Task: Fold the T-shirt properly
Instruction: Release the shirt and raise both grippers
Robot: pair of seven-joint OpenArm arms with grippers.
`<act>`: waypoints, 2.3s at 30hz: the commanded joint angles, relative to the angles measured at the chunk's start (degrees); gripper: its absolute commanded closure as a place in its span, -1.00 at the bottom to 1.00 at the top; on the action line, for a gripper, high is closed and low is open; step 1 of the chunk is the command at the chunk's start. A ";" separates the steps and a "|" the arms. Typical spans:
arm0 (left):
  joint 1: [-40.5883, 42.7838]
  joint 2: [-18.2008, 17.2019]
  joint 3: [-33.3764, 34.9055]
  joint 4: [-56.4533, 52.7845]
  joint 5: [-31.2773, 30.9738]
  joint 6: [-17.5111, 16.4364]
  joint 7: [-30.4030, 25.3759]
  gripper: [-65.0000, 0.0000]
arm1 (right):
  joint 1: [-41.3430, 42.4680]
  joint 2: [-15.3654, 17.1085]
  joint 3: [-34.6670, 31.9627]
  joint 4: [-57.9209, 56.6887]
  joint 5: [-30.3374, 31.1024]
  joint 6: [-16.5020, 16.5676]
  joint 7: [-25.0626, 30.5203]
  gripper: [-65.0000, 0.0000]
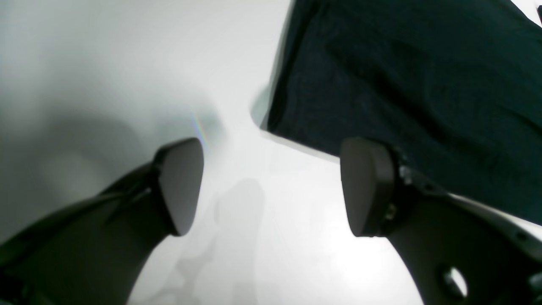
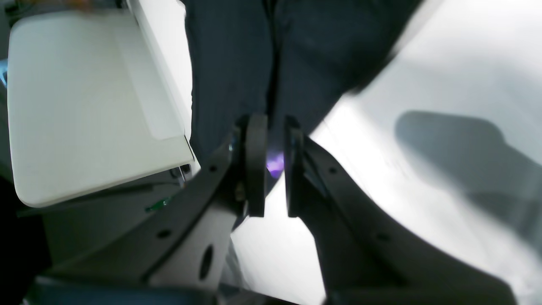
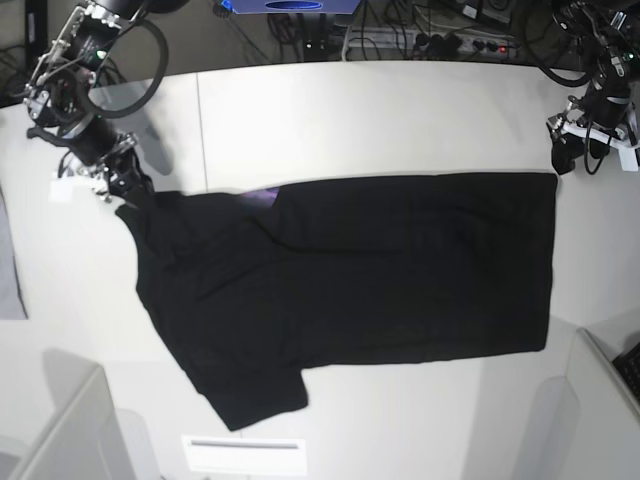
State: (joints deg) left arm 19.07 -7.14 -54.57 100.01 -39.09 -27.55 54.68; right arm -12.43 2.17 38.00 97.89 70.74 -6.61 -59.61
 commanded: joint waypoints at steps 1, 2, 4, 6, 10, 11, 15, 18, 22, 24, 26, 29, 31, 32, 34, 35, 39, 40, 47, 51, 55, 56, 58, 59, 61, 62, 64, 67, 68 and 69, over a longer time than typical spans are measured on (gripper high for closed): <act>0.05 -0.82 -0.34 1.05 -0.86 -0.63 -1.00 -0.46 | 0.25 0.95 0.38 1.32 1.66 0.68 0.23 0.82; 0.05 -0.82 -0.34 1.05 -0.86 -0.63 -1.00 -0.46 | 0.34 1.21 0.46 1.32 1.66 0.77 0.23 0.82; 0.05 -0.82 -0.34 1.05 -0.86 -0.63 -1.00 -0.46 | 0.34 3.06 0.46 1.32 1.66 2.35 0.23 0.82; 0.05 -0.82 -0.25 1.05 -0.86 -0.63 -1.00 -0.46 | 0.34 3.85 0.55 1.32 1.83 5.78 -0.21 0.82; 0.05 -0.82 -0.16 1.05 -0.86 -0.63 -1.00 -0.46 | -0.01 4.11 0.55 -0.88 3.94 10.00 -0.21 0.82; 0.05 -0.73 -0.16 1.05 -0.86 -0.63 -1.00 -0.46 | -0.10 4.20 0.20 -0.96 4.21 10.79 -0.30 0.82; 0.05 -0.73 0.02 1.05 -0.86 -0.63 -1.00 -0.46 | 0.16 4.29 -0.06 -0.08 -2.39 11.40 0.14 0.83; -0.21 -0.73 0.10 0.96 -0.86 -0.63 -1.00 -0.46 | 0.43 3.50 0.02 1.23 -13.03 11.40 0.32 0.83; -0.39 -0.56 -0.25 0.96 -0.95 -4.05 -1.09 -0.36 | 0.34 0.42 0.29 3.70 -21.90 11.75 1.55 0.81; -0.39 -0.56 -0.34 0.96 -0.95 -6.78 -1.18 -0.10 | -0.45 -0.02 -0.15 5.19 -23.49 11.93 1.46 0.80; -0.21 -0.64 -0.42 0.96 -0.86 -8.98 -1.18 0.35 | -0.98 0.24 -1.65 6.60 -23.22 11.93 1.37 0.70; -0.39 -0.73 -0.51 0.35 -0.86 -9.42 -1.18 1.00 | -2.04 1.12 -4.28 9.32 -23.22 11.93 1.64 0.35; -0.65 -0.73 -0.51 -1.68 -0.86 -9.42 -1.18 1.00 | -2.21 1.12 -4.99 10.82 -23.22 11.93 1.37 0.17; -0.65 -0.82 -0.51 -2.91 -0.86 -9.42 -1.18 1.00 | -2.30 1.03 -5.08 10.90 -23.22 11.93 1.37 0.14; -0.83 -0.91 -0.51 -5.37 -0.86 -9.42 -1.18 1.00 | -2.56 1.30 -5.43 10.90 -23.22 11.93 1.29 0.15; -1.18 -0.91 -0.86 -6.51 -0.86 -9.42 -1.27 1.00 | -2.56 1.30 -5.43 10.90 -23.22 11.93 1.29 0.16; -2.59 -1.08 -3.94 -10.73 -0.86 -9.68 -1.27 1.00 | -2.39 1.30 -5.34 10.90 -23.22 11.93 -0.91 0.14; -2.94 -1.08 -4.12 -11.35 -0.86 -9.50 -1.18 1.00 | -2.21 1.30 -5.34 10.90 -23.22 11.93 -2.06 0.10; -4.52 -0.91 -7.81 -13.11 -1.22 -9.68 -0.74 -0.46 | -1.68 1.21 -4.99 10.90 -23.22 11.93 -4.87 -0.40; -6.72 -0.91 -7.98 -16.01 -1.22 -9.50 -0.65 -0.94 | -1.68 1.30 -4.99 10.90 -23.22 11.93 -4.69 -0.40; -9.53 -0.91 -7.81 -18.03 -1.22 -9.42 -0.65 -0.93 | -1.77 1.30 -4.90 10.90 -23.31 11.93 -4.60 -0.39; -10.32 -0.91 -7.72 -18.38 -1.22 -9.42 -0.57 -0.92 | -1.77 1.30 -4.90 10.90 -23.31 11.93 -4.60 -0.39; -12.08 -0.82 -7.72 -19.35 -0.95 -9.33 -0.57 -0.86 | -2.04 1.30 -4.90 10.90 -23.40 11.93 -4.60 -0.39; -12.96 -0.82 -7.72 -20.14 -0.95 -9.33 -0.57 -0.82 | -2.12 1.30 -4.90 10.90 -23.40 11.93 -4.60 -0.39; -14.72 -0.82 -7.63 -22.07 -0.95 -8.98 -0.57 -0.75 | -2.12 1.30 -4.90 10.90 -23.58 11.93 -4.52 -0.39; -15.51 -0.82 -7.63 -23.04 -0.95 -7.92 -0.57 -0.72 | -2.12 1.21 -4.90 10.82 -23.58 11.84 -4.43 -0.39; -16.74 -0.82 -7.63 -24.45 -0.95 -5.81 -0.57 -0.72 | -2.48 0.95 -4.20 10.73 -23.58 11.40 -2.76 -0.39; -17.88 -0.82 -7.54 -25.24 -0.95 -5.20 -0.57 -0.72 | -3.09 -1.08 0.02 10.47 -23.66 11.40 1.11 -0.39; -18.24 -0.82 -7.46 -25.24 -0.86 -5.20 -0.57 -0.72 | -3.09 -1.43 0.64 9.67 -23.66 11.40 1.81 -0.39; -18.24 -0.82 -6.49 -25.24 -0.86 -5.11 -0.74 -0.72 | -2.91 -1.43 0.99 8.71 -23.66 11.32 1.90 -0.39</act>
State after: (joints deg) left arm 1.13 -7.20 -61.39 74.24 -39.94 -32.97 53.54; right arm -15.77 0.47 39.00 105.97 46.11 4.54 -58.11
